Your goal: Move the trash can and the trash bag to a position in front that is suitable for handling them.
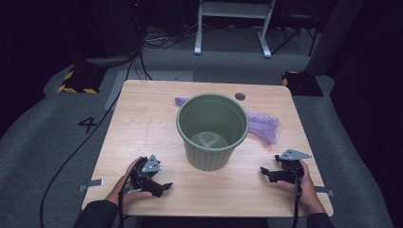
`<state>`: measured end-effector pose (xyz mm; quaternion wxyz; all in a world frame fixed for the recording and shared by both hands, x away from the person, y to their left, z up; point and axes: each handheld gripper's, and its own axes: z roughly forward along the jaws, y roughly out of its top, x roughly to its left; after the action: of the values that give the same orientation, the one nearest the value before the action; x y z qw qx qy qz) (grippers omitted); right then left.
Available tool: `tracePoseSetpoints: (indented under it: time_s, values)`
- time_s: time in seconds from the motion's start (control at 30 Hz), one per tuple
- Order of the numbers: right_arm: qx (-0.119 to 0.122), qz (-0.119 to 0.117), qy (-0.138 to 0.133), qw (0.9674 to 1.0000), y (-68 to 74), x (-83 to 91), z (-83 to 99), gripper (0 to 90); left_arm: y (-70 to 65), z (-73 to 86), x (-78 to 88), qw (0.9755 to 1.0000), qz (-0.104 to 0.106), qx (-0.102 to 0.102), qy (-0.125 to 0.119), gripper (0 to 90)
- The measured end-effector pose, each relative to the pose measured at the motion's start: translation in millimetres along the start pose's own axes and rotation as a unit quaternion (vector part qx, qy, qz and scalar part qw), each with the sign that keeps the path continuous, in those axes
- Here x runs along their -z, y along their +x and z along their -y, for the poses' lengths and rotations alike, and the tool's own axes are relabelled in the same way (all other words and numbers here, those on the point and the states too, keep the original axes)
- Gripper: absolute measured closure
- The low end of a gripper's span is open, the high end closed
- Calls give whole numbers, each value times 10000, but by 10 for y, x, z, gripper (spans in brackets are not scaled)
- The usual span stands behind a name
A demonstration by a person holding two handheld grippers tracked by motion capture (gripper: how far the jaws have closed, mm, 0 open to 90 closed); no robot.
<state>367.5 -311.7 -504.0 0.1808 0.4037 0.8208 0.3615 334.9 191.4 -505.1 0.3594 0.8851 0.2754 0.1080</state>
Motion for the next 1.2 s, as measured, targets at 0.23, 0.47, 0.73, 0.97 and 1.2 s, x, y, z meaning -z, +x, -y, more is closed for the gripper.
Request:
tracePoseSetpoints:
  time_s: [0.23,0.47,0.73,0.97,1.2]
  values:
    - [4,-6,2,10000,5,4,3,152,7,-2,-5,10000,30,-17,-12,49]
    - [10,-26,-1,10000,3,5,3,156,10,0,-1,10000,36,-28,-8,49]
    - [132,41,-50,9999,26,0,-12,169,13,1,0,10000,49,-39,-8,49]
    - [482,-205,-355,9980,197,-22,-207,191,16,1,0,10000,61,-49,-8,49]
    - [905,-509,-558,9930,454,-159,-515,192,16,4,3,10000,64,-52,-2,49]
